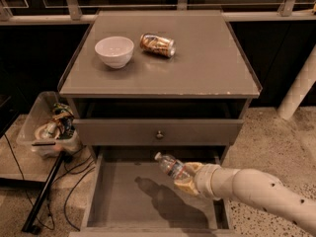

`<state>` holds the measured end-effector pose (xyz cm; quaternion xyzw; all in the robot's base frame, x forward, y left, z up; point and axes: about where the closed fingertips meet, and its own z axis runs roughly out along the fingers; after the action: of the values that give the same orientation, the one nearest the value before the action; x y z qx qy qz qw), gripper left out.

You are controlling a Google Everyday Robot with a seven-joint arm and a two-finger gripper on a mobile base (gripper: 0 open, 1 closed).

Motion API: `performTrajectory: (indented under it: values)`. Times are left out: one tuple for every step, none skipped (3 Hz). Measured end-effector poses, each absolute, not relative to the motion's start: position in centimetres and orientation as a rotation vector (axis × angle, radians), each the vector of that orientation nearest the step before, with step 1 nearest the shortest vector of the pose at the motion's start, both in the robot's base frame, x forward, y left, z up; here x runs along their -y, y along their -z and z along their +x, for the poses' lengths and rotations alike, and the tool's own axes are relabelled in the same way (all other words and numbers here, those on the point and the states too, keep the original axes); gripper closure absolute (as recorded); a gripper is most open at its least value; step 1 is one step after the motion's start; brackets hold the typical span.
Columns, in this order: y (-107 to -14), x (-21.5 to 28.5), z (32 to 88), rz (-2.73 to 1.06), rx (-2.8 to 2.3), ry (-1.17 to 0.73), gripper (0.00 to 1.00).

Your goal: Place water bottle into middle drawer

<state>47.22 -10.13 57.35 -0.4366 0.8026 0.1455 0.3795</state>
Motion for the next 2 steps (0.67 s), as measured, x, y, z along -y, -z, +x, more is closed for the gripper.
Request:
performTrajectory:
  values:
    - [-52.9, 10.6, 47.2, -1.075, -2.061, -0.456, 1.0]
    - [-48.2, 12.0, 48.5, -1.047, -2.126, -0.461, 1.0]
